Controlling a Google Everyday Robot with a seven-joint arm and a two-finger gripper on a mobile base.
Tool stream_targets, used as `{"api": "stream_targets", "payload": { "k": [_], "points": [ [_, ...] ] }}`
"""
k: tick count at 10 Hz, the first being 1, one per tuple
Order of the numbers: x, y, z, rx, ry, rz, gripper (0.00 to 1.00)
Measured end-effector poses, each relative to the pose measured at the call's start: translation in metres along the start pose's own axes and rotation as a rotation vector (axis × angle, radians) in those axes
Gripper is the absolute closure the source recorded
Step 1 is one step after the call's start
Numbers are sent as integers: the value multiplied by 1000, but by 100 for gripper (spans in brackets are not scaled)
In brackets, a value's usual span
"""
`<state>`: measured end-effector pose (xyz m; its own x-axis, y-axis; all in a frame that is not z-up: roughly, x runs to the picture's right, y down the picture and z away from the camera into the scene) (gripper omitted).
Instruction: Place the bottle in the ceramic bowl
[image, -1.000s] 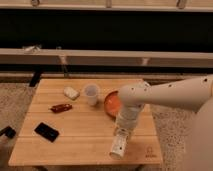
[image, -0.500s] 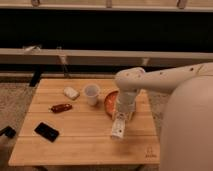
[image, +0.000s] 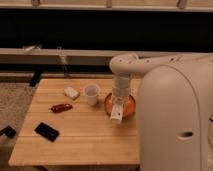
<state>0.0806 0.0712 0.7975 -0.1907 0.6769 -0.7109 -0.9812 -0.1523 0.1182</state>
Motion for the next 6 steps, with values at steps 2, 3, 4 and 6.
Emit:
{"api": "stream_targets", "payload": {
  "k": [2,3,4,6],
  "points": [
    [-24,1,-2,7,-25,-12,78],
    [-31,3,-2,4,-32,-13,68],
    [-39,2,-1,1,-46,-12,57],
    [-51,2,4,-4,-65,-10,41]
  ]
}}
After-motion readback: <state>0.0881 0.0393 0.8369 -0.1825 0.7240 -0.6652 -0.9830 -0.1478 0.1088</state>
